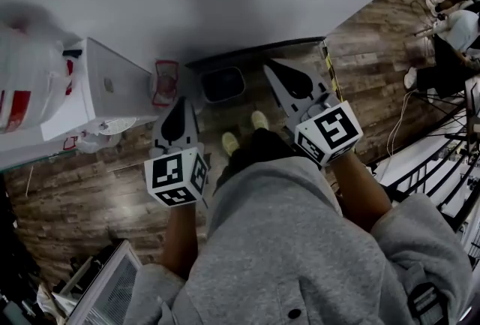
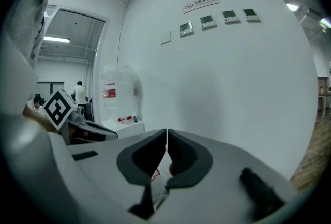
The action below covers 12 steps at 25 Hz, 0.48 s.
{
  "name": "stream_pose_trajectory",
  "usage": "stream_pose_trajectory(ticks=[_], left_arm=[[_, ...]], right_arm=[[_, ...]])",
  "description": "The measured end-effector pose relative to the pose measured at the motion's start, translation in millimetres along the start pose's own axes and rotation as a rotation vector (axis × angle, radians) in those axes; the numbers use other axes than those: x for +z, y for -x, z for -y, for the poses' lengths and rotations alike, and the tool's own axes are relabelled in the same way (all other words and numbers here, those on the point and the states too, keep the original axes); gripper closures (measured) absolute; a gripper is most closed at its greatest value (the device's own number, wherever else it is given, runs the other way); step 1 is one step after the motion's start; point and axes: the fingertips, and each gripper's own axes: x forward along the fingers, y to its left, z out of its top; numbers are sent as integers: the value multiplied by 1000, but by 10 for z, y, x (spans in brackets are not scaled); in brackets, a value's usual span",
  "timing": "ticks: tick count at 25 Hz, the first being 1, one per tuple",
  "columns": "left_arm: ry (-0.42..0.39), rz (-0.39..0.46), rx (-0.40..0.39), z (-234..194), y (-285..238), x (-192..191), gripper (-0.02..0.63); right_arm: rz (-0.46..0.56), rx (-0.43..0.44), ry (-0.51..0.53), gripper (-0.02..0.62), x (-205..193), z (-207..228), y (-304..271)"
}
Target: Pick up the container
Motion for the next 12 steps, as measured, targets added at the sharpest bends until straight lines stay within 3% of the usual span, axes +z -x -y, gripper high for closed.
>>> stream_pose_trajectory(ticks=[12], left_arm=[[84, -18, 148, -198, -429, 1, 591]], right_arm=[[-51, 174, 9, 569, -1, 375, -664]])
